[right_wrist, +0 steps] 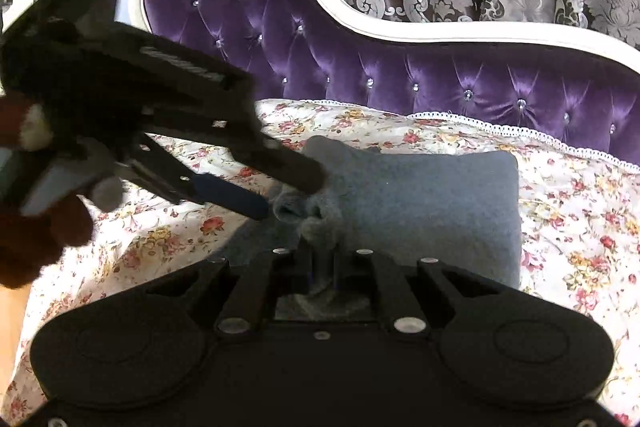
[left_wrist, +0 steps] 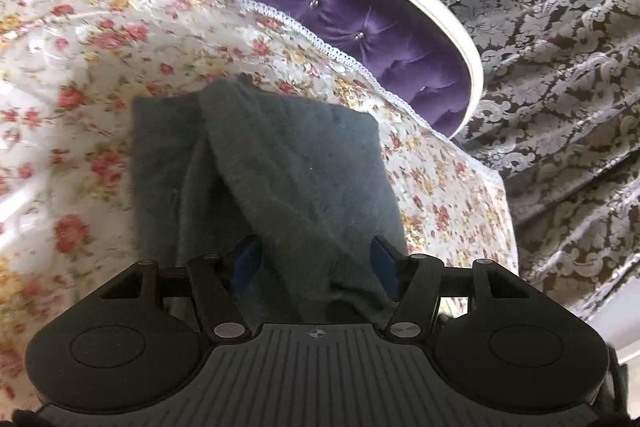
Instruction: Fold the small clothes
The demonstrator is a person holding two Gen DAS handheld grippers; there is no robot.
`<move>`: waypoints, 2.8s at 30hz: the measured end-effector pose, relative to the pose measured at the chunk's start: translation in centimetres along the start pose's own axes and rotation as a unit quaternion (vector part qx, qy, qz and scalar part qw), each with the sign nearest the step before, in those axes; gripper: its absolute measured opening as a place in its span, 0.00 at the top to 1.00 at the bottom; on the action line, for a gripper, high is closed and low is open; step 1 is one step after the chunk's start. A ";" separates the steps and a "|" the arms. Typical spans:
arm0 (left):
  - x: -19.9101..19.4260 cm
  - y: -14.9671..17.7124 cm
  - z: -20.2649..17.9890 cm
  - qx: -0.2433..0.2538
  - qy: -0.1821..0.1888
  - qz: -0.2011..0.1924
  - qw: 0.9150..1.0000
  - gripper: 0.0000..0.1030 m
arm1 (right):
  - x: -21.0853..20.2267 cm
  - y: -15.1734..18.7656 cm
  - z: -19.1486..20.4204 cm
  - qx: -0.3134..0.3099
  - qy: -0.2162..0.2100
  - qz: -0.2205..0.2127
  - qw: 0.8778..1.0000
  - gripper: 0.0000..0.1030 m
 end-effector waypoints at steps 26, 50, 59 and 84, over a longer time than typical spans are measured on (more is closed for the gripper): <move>1.4 -5.7 4.2 0.102 -0.142 -0.064 0.983 0.88 | 3.2 -0.2 4.2 -0.005 -0.024 0.011 1.000 0.73; -4.3 4.9 -0.3 0.179 -0.096 -0.146 0.968 0.40 | -2.8 1.9 -2.3 0.116 -0.031 -0.037 0.992 0.31; -3.5 8.0 -0.2 0.235 -0.072 -0.138 0.959 0.40 | -4.0 4.1 -2.9 0.148 -0.024 -0.028 0.988 0.31; -3.1 5.7 4.2 0.164 -0.061 -0.085 0.981 0.97 | -3.8 2.0 -5.0 0.146 -0.017 -0.049 0.988 0.31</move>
Point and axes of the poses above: each gripper's, at about its wrist camera, not at the fingertips, and x roughly the way its jaws point, z to its left, y to its underside, the point moved 6 cm from there along x, roughly the way its jaws point, and after that the axes turned 12 degrees about -x, right-handed, at the moved point
